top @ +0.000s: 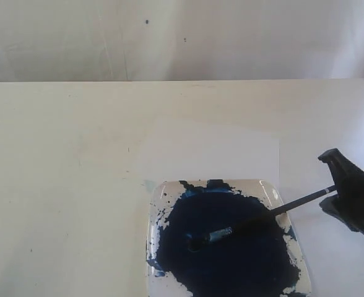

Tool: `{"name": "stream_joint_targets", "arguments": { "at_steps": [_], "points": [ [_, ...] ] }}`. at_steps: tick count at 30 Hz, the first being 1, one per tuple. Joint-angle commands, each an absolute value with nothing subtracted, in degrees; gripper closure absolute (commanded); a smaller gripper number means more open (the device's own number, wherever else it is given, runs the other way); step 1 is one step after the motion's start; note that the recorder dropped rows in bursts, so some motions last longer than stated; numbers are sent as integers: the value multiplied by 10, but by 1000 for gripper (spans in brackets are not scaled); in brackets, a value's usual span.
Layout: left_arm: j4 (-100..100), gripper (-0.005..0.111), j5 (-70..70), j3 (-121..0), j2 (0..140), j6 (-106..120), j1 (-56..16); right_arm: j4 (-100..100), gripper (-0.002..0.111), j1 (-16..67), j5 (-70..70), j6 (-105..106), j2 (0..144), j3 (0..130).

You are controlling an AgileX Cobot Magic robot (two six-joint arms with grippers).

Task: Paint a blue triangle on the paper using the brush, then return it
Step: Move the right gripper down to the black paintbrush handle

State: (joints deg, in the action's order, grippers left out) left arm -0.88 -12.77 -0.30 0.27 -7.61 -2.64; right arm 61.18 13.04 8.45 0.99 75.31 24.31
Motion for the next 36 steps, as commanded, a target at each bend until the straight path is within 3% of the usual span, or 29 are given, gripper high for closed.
{"name": "stream_joint_targets", "arguments": {
  "at_steps": [1,6,13,26,31,36],
  "points": [
    [-7,107,-129,0,0,-76,-29,621,108,131,90,13,780,268],
    [-7,107,-129,0,0,-76,-29,635,107,131,83,13,795,269],
    [-7,107,-129,0,0,-76,-29,661,95,131,76,13,795,269],
    [-7,107,-129,0,0,-76,-29,674,95,131,68,16,795,269],
    [-7,107,-129,0,0,-76,-29,673,77,131,63,19,795,280],
    [-7,107,-129,0,0,-76,-29,681,77,131,77,17,820,296]
  ]
}}
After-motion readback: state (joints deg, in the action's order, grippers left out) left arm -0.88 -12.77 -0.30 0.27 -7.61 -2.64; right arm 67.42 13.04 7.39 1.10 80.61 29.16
